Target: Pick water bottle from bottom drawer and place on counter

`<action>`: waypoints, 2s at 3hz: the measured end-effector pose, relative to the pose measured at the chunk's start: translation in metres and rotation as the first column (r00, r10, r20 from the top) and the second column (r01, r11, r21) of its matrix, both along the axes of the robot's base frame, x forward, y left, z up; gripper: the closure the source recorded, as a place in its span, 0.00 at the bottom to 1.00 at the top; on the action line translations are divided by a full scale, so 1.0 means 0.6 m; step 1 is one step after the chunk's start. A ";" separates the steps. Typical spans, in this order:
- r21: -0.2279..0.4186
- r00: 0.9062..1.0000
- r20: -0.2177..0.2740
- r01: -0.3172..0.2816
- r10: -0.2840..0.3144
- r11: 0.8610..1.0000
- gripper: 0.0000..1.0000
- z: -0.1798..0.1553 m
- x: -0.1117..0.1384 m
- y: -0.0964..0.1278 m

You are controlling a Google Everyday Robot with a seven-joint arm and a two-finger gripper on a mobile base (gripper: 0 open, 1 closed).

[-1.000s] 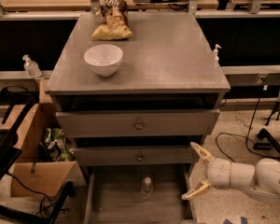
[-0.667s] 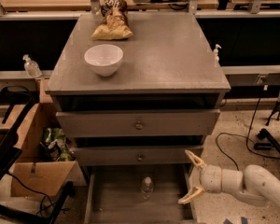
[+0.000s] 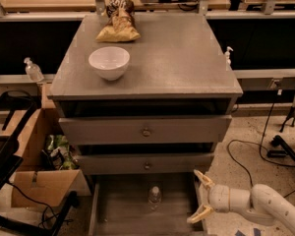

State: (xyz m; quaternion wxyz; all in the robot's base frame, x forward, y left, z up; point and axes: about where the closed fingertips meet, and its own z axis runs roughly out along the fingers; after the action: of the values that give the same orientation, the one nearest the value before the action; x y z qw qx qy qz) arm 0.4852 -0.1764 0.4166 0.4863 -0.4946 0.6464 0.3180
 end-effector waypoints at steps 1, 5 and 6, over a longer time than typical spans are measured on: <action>0.004 1.000 -0.014 -0.015 0.015 1.000 0.00 -0.023 0.006 0.015; 0.118 0.994 -0.027 -0.097 0.101 0.988 0.00 -0.299 0.088 0.106; 0.130 0.991 -0.035 -0.126 0.131 0.983 0.00 -0.320 0.099 0.139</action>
Offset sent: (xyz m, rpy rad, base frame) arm 0.0391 0.0504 -0.1332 0.0819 0.0146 0.0517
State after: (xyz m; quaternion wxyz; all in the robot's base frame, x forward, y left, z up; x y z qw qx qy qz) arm 0.5446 -0.0932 0.2243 0.4812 -0.4961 0.6019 0.4001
